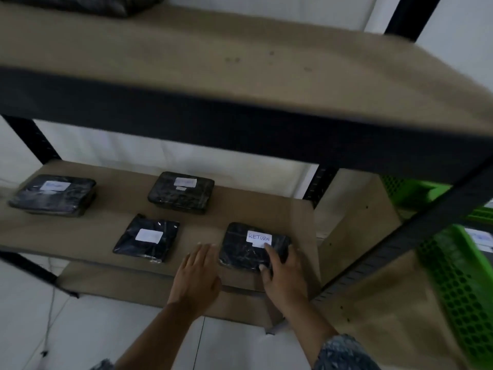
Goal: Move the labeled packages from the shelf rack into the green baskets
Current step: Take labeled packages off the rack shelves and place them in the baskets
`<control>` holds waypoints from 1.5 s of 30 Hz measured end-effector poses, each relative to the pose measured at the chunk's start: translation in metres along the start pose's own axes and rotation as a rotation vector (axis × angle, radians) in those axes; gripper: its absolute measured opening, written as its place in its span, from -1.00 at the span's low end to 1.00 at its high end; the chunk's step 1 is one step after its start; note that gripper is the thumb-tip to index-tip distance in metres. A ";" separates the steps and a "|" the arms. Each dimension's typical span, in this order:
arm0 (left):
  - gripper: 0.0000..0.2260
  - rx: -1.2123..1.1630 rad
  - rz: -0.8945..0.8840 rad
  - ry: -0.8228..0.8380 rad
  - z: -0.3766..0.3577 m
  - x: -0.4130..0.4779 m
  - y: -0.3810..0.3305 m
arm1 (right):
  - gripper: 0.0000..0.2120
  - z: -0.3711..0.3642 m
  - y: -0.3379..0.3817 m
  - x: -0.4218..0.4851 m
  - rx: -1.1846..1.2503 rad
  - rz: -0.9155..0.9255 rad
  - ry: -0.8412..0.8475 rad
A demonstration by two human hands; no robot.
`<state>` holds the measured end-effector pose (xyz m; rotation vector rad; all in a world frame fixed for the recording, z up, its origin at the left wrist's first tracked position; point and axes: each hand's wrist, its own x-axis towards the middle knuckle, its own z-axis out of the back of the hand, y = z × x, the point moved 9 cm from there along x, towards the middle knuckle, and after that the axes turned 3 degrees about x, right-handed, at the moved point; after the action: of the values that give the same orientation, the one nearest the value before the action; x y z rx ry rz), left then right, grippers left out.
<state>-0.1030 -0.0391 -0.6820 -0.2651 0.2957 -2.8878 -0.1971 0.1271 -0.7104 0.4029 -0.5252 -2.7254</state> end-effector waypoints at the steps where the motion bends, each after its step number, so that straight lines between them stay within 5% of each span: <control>1: -0.45 -0.005 -0.002 0.002 -0.012 0.004 0.006 | -0.51 -0.004 -0.004 0.006 0.027 -0.018 -0.026; 10: -0.48 -0.018 0.073 0.015 -0.079 0.002 0.032 | -0.09 -0.002 -0.019 0.019 0.337 -0.001 -0.345; 20: -0.49 -0.055 0.106 0.051 -0.077 0.000 0.030 | 0.22 -0.003 -0.037 0.006 0.582 -0.097 -0.384; 33: -0.50 -0.066 0.115 0.060 -0.017 -0.025 0.004 | -0.08 0.028 -0.021 -0.040 0.739 -0.147 -0.344; 45: -0.50 -0.026 0.085 -0.013 0.125 -0.105 -0.043 | -0.26 0.122 0.007 -0.161 0.870 -0.182 -0.375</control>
<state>0.0143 0.0050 -0.5684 -0.2687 0.3345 -2.7994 -0.0900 0.2188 -0.5651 0.1253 -1.8613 -2.5961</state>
